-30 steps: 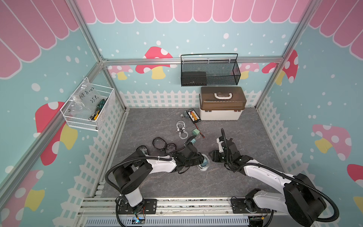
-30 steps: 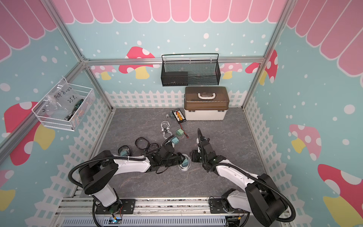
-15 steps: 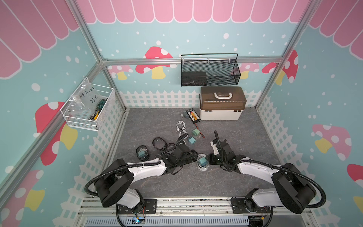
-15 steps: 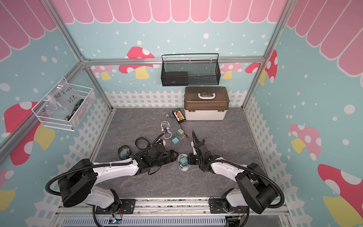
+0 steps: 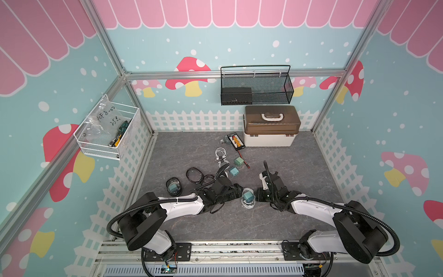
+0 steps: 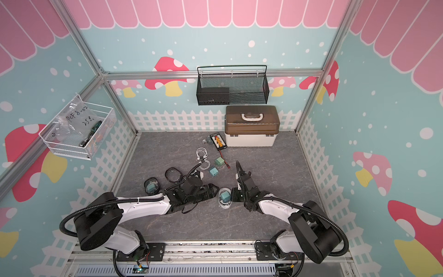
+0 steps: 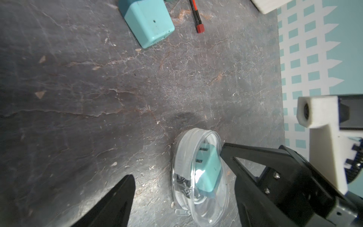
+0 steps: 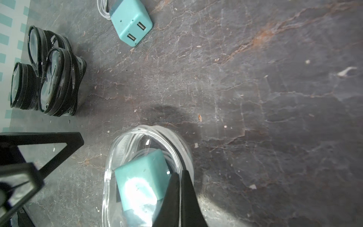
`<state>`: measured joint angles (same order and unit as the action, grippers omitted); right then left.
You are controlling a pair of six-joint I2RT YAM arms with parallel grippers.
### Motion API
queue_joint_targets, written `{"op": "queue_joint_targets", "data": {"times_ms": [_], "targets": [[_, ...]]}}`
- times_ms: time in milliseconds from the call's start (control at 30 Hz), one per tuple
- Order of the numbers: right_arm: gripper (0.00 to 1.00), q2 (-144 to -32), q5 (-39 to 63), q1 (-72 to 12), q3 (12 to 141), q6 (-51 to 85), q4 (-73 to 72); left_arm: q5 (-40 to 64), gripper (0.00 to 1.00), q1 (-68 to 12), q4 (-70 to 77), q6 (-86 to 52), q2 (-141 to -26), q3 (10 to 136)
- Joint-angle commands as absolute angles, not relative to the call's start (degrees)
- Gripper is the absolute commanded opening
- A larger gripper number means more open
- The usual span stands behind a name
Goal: Pack away charging kits
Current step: Pick up the storage bag at the center of the board.
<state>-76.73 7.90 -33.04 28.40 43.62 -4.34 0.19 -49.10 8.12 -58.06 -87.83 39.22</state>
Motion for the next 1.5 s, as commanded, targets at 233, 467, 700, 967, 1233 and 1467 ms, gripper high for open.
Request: {"op": "queue_joint_targets", "data": {"times_ms": [233, 467, 700, 967, 1233, 1467], "targets": [[0.00, -77.31, 6.02, -32.37, 26.74, 43.50, -4.61, 6.93, 0.83, -50.27, 15.79, -60.19, -97.23, 43.07], [0.00, -78.29, 4.97, -32.39, 25.73, 43.41, -5.68, 9.91, 0.82, -50.27, 19.91, -62.42, -102.34, 44.65], [0.00, -79.32, 5.48, -32.38, 25.28, 43.84, -7.42, 11.02, 0.81, -50.71, 20.65, -63.21, -102.90, 45.14], [0.00, -77.09, 6.42, -32.41, 25.05, 44.03, -7.61, 13.03, 0.76, -51.02, 21.88, -64.79, -106.09, 46.64], [0.00, -77.49, 6.56, -32.40, 24.70, 44.29, -8.29, 13.09, 0.71, -51.00, 22.13, -66.35, -108.78, 47.35], [0.00, -77.80, 6.50, -32.35, 24.67, 44.54, -8.92, 14.02, 0.68, -51.06, 22.45, -66.80, -110.60, 47.72]]}}
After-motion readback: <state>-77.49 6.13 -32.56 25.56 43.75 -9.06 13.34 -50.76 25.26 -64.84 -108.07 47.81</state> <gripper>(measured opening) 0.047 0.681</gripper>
